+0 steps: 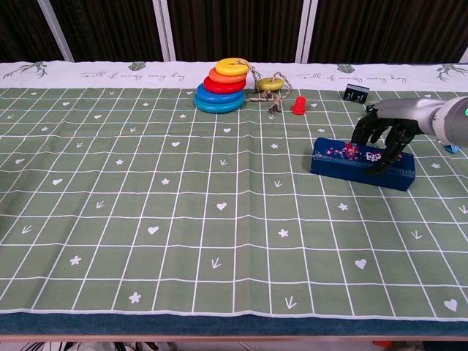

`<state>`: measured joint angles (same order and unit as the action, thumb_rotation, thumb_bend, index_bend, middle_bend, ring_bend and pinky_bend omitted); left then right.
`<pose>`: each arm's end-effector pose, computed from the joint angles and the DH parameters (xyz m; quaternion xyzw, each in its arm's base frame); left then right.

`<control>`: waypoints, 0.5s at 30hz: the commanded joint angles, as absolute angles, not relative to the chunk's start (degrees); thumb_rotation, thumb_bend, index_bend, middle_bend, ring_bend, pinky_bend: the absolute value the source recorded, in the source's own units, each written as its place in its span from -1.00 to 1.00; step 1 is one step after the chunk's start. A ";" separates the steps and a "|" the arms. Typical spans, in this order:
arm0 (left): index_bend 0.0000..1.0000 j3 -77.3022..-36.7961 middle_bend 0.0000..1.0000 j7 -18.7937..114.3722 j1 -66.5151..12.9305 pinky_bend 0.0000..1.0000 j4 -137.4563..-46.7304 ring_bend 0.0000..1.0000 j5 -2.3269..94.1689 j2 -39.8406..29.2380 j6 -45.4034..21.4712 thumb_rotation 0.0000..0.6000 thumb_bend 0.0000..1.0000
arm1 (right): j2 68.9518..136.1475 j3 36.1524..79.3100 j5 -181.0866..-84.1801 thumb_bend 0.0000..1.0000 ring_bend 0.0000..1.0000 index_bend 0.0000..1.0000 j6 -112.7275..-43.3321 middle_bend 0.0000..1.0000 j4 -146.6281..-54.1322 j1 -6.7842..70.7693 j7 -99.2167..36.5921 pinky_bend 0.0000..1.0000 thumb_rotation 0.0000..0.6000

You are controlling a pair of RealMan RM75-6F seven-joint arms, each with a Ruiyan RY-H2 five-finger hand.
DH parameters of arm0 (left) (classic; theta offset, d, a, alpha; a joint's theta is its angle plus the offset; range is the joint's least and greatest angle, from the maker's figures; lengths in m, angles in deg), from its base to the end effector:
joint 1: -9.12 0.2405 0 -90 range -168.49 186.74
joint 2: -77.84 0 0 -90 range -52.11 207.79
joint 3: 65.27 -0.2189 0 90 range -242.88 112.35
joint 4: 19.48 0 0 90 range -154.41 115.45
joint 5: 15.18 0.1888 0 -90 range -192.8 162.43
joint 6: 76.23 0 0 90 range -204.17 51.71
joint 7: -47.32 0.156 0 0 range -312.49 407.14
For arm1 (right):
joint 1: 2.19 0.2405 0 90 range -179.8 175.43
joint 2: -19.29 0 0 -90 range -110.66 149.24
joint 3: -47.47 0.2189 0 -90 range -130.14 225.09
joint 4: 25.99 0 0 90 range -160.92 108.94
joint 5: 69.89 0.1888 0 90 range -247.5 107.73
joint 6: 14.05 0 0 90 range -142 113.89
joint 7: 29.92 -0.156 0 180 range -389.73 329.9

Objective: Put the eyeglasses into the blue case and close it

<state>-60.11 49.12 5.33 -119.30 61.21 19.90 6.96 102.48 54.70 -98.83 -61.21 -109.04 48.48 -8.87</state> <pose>-0.2783 0.1877 0.1908 -0.5413 -0.4250 -0.3574 0.6314 -0.1734 -0.3539 0.0130 0.6580 -0.5444 0.2523 0.4550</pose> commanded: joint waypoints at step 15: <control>-0.53 -60.12 -0.99 49.29 5.34 -1.00 -119.37 -1.00 61.13 19.94 6.97 1.00 -0.38 | 102.11 54.95 -99.02 -0.24 -0.54 -0.18 -60.82 -0.33 -109.14 48.12 -8.67 -0.55 1.00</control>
<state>-60.12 49.29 5.34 -119.37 61.13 19.94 6.97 102.10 54.96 -99.03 -60.81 -109.14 48.12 -8.68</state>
